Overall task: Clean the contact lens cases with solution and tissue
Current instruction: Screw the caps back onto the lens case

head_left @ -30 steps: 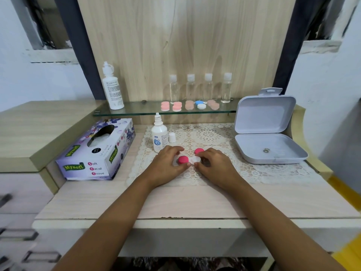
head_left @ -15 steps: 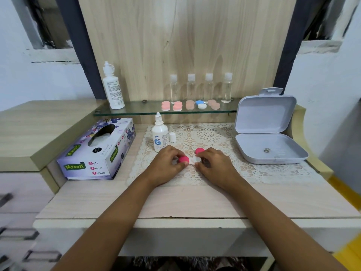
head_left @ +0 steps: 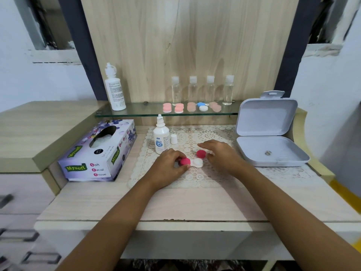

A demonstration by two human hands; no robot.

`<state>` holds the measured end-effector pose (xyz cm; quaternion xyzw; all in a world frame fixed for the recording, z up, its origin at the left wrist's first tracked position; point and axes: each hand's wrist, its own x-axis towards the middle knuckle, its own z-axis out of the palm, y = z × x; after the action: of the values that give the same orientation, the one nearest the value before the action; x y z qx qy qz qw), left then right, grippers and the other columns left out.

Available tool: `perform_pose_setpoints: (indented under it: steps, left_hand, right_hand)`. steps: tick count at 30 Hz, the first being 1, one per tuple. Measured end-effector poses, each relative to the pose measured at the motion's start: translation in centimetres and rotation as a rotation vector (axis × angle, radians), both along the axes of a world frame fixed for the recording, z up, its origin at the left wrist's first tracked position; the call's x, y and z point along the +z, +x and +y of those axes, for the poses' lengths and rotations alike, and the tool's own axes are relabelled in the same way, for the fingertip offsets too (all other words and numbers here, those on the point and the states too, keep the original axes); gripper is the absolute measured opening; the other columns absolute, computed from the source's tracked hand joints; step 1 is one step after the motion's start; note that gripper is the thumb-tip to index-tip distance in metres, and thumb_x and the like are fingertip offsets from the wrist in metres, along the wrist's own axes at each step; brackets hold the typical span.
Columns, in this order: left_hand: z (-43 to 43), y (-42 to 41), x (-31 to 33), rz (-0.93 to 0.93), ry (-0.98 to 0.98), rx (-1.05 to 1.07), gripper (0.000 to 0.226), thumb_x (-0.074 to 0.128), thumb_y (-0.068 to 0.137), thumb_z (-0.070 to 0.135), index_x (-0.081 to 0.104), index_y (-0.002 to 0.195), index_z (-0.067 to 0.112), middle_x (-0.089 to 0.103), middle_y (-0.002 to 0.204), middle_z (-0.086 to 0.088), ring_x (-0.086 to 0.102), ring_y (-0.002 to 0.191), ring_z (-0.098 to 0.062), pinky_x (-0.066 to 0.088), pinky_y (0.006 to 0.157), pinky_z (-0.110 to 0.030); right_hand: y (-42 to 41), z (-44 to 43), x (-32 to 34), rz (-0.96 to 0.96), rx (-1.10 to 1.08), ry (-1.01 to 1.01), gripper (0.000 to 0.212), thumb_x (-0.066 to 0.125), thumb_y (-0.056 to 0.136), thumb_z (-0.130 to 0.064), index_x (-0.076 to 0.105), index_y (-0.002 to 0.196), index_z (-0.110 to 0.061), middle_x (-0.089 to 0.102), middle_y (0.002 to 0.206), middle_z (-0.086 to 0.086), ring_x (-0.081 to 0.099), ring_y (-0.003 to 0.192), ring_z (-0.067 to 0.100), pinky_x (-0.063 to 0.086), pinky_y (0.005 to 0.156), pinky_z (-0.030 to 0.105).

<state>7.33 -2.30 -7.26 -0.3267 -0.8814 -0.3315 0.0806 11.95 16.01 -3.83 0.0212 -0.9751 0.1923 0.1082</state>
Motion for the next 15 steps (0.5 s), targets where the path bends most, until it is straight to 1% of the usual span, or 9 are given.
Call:
perform_pose_setpoints:
  steps: [1, 3, 4, 6, 7, 8, 10, 13, 15]
  left_hand:
    - [0.0, 0.0, 0.0, 0.001, -0.002, -0.001, 0.025, 0.066, 0.084, 0.029, 0.063, 0.105, 0.016, 0.056, 0.099, 0.0, 0.051, 0.094, -0.012, 0.039, 0.082, -0.021]
    - [0.0, -0.1, -0.1, 0.0, -0.004, -0.001, 0.025, 0.065, 0.084, 0.029, 0.063, 0.106, 0.016, 0.057, 0.099, 0.0, 0.05, 0.094, -0.012, 0.039, 0.082, -0.022]
    - [0.0, -0.1, -0.1, 0.0, -0.005, -0.001, 0.025, 0.065, 0.084, 0.029, 0.063, 0.106, 0.016, 0.057, 0.1, 0.0, 0.05, 0.095, -0.012, 0.039, 0.083, -0.022]
    - [0.0, -0.2, -0.2, -0.001, -0.004, -0.004, 0.025, 0.065, 0.084, 0.03, 0.063, 0.105, 0.016, 0.057, 0.1, 0.001, 0.05, 0.095, -0.011, 0.04, 0.083, -0.022]
    - [0.0, -0.2, -0.2, 0.0, -0.005, -0.006, 0.025, 0.065, 0.084, 0.03, 0.063, 0.105, 0.017, 0.057, 0.099, 0.001, 0.05, 0.094, -0.011, 0.039, 0.083, -0.021]
    - [0.0, -0.3, -0.3, 0.001, -0.005, -0.007, 0.025, 0.065, 0.084, 0.03, 0.063, 0.105, 0.017, 0.057, 0.099, 0.002, 0.05, 0.094, -0.011, 0.038, 0.082, -0.02]
    - [0.0, -0.3, -0.3, 0.001, -0.005, -0.009, 0.025, 0.065, 0.084, 0.031, 0.063, 0.104, 0.017, 0.057, 0.099, 0.002, 0.05, 0.094, -0.01, 0.037, 0.08, -0.019]
    - [0.0, -0.4, -0.3, 0.001, -0.006, -0.011, 0.024, 0.065, 0.084, 0.031, 0.063, 0.104, 0.018, 0.057, 0.098, 0.002, 0.05, 0.093, -0.011, 0.037, 0.079, -0.02]
    - [0.0, -0.4, -0.3, -0.001, 0.0, -0.012, 0.024, 0.066, 0.084, 0.03, 0.063, 0.103, 0.018, 0.057, 0.097, 0.002, 0.05, 0.093, -0.011, 0.038, 0.079, -0.02]
  right_hand:
    - [-0.3, 0.0, 0.1, -0.04, 0.039, 0.038, 0.044, 0.049, 0.089, -0.005, 0.051, 0.132, -0.017, 0.052, 0.135, 0.003, 0.046, 0.123, 0.022, 0.032, 0.099, 0.025]
    - [-0.9, 0.0, -0.1, -0.088, 0.087, 0.09, 0.04, 0.05, 0.087, -0.007, 0.057, 0.125, -0.015, 0.058, 0.127, 0.003, 0.05, 0.117, 0.025, 0.041, 0.098, 0.036]
    - [-1.0, 0.0, -0.4, -0.091, 0.086, 0.093, 0.035, 0.051, 0.087, -0.009, 0.06, 0.12, -0.016, 0.061, 0.122, 0.002, 0.052, 0.113, 0.026, 0.044, 0.094, 0.041]
    - [-1.2, 0.0, -0.9, -0.062, 0.061, 0.068, 0.023, 0.053, 0.088, -0.015, 0.065, 0.108, -0.015, 0.066, 0.112, 0.003, 0.055, 0.107, 0.028, 0.047, 0.087, 0.044]
    - [-1.3, 0.1, -1.1, -0.037, 0.043, 0.041, 0.02, 0.054, 0.089, -0.019, 0.066, 0.105, -0.015, 0.067, 0.109, 0.003, 0.056, 0.106, 0.028, 0.048, 0.086, 0.042]
    - [-1.3, 0.2, -1.2, -0.013, 0.025, 0.003, 0.022, 0.056, 0.089, -0.021, 0.067, 0.107, -0.016, 0.066, 0.111, 0.004, 0.056, 0.107, 0.027, 0.047, 0.089, 0.038]
    - [-0.9, 0.4, -1.1, 0.007, -0.014, -0.117, 0.03, 0.058, 0.089, -0.022, 0.063, 0.118, -0.016, 0.063, 0.12, 0.002, 0.056, 0.111, 0.019, 0.041, 0.092, 0.024]
    - [0.0, 0.4, -0.7, 0.065, -0.047, -0.328, 0.034, 0.061, 0.088, -0.022, 0.061, 0.121, -0.014, 0.063, 0.121, 0.0, 0.057, 0.105, 0.007, 0.036, 0.086, 0.013]
    - [0.6, 0.2, -0.4, 0.079, -0.022, -0.375, 0.033, 0.062, 0.087, -0.022, 0.062, 0.119, -0.014, 0.065, 0.116, -0.001, 0.057, 0.096, 0.002, 0.037, 0.078, 0.004]
